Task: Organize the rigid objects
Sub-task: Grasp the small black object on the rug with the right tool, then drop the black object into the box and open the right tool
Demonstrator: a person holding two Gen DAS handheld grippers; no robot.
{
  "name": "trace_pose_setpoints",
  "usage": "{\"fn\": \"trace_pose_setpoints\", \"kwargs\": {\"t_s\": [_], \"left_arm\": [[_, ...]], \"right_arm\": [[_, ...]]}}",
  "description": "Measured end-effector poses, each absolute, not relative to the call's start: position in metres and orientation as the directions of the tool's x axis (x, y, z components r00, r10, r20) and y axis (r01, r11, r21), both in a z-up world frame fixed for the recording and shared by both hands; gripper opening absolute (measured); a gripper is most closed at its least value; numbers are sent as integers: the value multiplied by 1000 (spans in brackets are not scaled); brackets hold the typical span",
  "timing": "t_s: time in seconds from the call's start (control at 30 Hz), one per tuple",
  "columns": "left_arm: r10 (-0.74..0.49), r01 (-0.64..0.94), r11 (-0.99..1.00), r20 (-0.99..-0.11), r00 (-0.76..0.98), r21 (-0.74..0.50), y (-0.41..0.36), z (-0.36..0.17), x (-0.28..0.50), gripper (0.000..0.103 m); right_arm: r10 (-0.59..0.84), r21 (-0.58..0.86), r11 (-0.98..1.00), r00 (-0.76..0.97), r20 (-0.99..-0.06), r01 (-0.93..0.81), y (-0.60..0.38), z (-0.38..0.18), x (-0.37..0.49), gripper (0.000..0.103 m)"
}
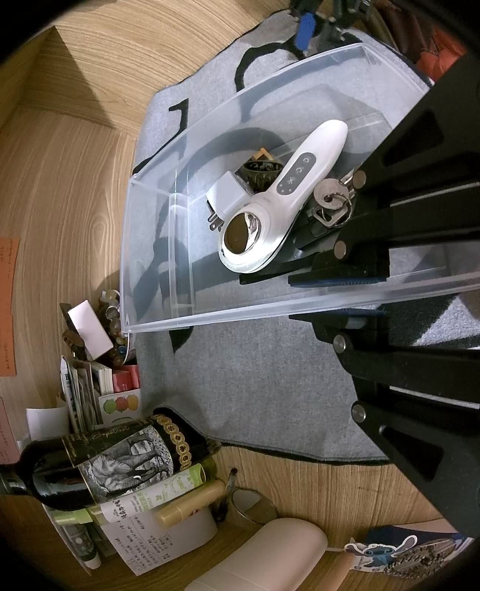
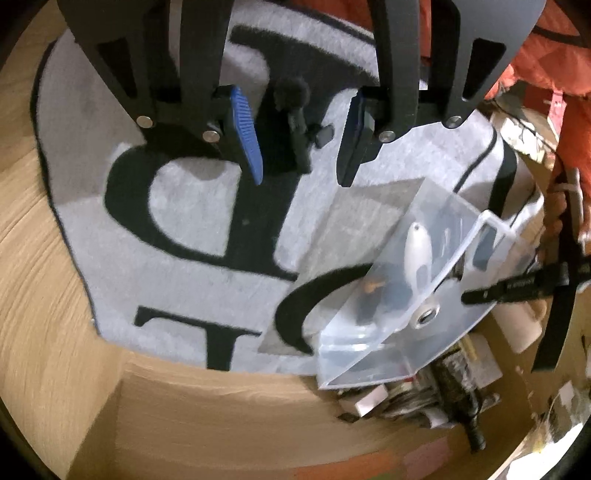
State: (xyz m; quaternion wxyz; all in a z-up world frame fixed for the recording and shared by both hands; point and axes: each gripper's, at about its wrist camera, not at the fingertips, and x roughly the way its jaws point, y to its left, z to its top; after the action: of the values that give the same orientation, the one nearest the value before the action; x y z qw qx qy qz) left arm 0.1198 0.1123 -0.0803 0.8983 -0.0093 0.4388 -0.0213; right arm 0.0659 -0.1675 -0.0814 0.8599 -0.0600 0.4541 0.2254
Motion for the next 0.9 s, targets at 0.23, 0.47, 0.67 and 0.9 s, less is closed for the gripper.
{"fn": "trace_pose_setpoints", "kwargs": {"t_s": [0.23,0.47,0.67,0.9], "left_arm": [[-46,31,999,-788,614,-34,112,-80,119,9],[-45,31,999,-788,614,-33,114,-80,119,9],[-45,32,999,-788,614,-32,114,-80,119,9],[-44,31,999,-789,613,-32,114,-80,119,9]], "right_arm": [[306,67,885,467,-829,-460,-163,-101,65,26],[320,50,880,513,-797,-472,-161,-86,63,26],[340,27,880,590,-733,-474,-154,-55,74,26],[428,35,850,651,-627,-526,-129,-10,91,26]]}}
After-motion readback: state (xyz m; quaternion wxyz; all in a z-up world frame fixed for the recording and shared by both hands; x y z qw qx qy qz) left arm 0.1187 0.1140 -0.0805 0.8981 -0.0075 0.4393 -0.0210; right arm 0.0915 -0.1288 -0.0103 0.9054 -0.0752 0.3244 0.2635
